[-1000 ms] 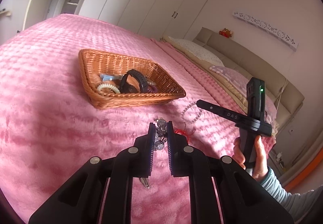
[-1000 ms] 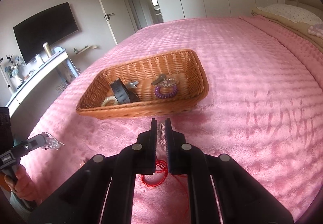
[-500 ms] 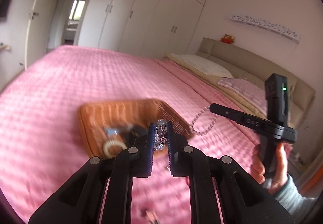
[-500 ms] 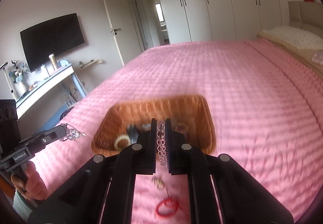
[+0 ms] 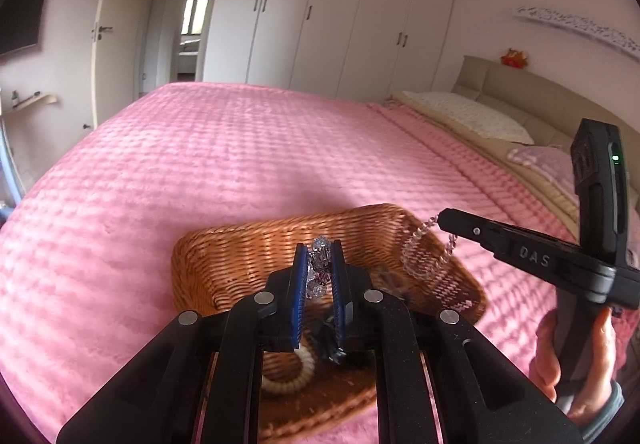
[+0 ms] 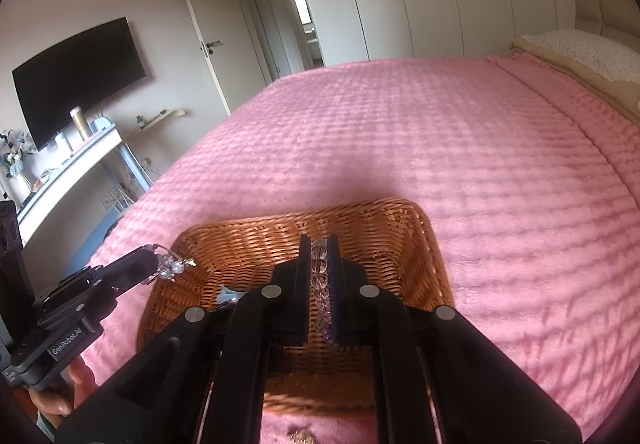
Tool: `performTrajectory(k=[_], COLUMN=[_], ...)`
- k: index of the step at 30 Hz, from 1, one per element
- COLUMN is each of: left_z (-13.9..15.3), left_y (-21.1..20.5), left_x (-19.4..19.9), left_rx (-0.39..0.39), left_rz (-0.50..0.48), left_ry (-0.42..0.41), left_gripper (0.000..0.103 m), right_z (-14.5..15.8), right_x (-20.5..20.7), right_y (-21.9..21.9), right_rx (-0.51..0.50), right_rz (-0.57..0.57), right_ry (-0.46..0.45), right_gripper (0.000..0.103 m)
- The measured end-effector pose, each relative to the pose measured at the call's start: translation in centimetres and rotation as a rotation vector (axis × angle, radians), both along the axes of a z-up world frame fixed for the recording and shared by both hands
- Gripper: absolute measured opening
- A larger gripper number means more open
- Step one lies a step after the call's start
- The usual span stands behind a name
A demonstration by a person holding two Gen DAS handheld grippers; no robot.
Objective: Organize jewelry
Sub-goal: 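Carry both items over the basket and open both tools, then withdraw both open tools from the basket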
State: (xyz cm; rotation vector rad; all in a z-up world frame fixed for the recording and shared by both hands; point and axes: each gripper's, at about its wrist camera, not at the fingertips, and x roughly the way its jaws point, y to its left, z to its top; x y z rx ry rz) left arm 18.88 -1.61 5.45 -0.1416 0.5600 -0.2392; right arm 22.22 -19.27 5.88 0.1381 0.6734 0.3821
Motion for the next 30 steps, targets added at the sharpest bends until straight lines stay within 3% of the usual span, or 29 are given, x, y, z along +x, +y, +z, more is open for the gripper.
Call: performTrajectory(k=[15, 18, 20, 22, 24, 30], left_z=[-3.6, -3.3, -2.7, -1.9, -0.9, 2.1], left_y=[-0.6, -0.5, -0.4, -0.3, -0.2, -0.2], left_x=[3.0, 2.5, 2.0, 1.3, 0.3, -3.7], left_rx=[0.045, 0.041, 0.039, 0.029, 0.019, -0.009], left_rz=[0.031, 0.039, 0.048, 0.045, 0.045, 0.042], left_ry=[0.065, 0.047, 0.024, 0.003, -0.018, -0.075], left_gripper=[0.010, 0.030, 0.043, 0.043, 0.043, 0.043], right_z=[-4.3, -3.9, -3.4, -2.6, -1.8, 1.0], right_x=[2.7, 2.5, 2.1, 1.3, 0.5, -3.9], right_y=[1.1, 0.7, 0.2, -0.3, -0.8, -2.5], right_rx=[-0.010, 0.005, 0.009, 0.006, 0.007, 0.034], right_rz=[-0.018, -0.019, -0.025, -0.033, -0.042, -0.036], right_ry=[0.070, 0.077, 0.073, 0.053, 0.036, -0.019], right_gripper=[0.007, 0.007, 0.012, 0.030, 0.041, 0.042])
